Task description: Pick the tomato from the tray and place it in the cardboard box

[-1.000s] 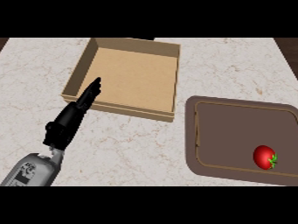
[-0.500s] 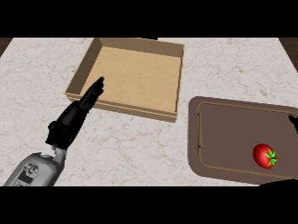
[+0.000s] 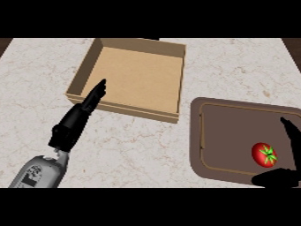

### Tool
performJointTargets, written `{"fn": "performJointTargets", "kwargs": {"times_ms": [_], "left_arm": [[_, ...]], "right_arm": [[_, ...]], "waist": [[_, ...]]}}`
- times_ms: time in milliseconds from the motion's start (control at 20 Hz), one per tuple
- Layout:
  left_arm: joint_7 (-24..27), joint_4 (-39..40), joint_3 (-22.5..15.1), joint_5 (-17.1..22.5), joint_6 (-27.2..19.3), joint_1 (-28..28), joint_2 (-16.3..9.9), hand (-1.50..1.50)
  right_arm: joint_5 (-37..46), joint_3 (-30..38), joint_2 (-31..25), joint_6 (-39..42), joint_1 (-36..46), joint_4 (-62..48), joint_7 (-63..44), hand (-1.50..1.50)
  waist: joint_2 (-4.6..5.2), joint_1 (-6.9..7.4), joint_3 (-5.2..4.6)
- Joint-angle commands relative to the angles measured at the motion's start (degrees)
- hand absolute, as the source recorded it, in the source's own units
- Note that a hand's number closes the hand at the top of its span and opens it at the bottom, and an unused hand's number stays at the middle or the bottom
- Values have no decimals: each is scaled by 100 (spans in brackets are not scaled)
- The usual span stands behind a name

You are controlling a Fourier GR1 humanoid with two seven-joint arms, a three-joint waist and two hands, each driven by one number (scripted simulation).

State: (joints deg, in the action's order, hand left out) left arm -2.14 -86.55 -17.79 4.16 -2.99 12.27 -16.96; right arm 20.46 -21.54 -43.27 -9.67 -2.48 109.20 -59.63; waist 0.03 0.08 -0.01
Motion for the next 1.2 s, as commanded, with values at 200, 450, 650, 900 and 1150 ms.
{"fn": "performJointTargets", "kwargs": {"times_ms": [200, 450, 650, 900, 1150], "left_arm": [[-291, 101, 292, -274, 304, 318, 287, 0], [-153, -146, 454, -340, 422, -85, 438, 0], [-412, -106, 340, -638, 196, 61, 786, 0], [-213, 48, 729, -595, 658, 82, 639, 0], [-230, -327, 839, -624, 917, -218, 615, 0]], "right_arm": [[599, 291, 587, 448, 54, -373, 176, -150], [670, 566, 830, 899, 0, -363, 167, -150], [745, 564, 1103, 881, -306, -517, 492, -150], [1147, 580, 1569, 1020, -328, -717, 533, -150], [1266, 861, 1748, 1392, -69, -1286, 861, -150]], "waist": [[-4, -26, 1], [-6, -21, 0], [-6, -38, 0], [-7, -27, 1], [-6, -11, 1]]}}
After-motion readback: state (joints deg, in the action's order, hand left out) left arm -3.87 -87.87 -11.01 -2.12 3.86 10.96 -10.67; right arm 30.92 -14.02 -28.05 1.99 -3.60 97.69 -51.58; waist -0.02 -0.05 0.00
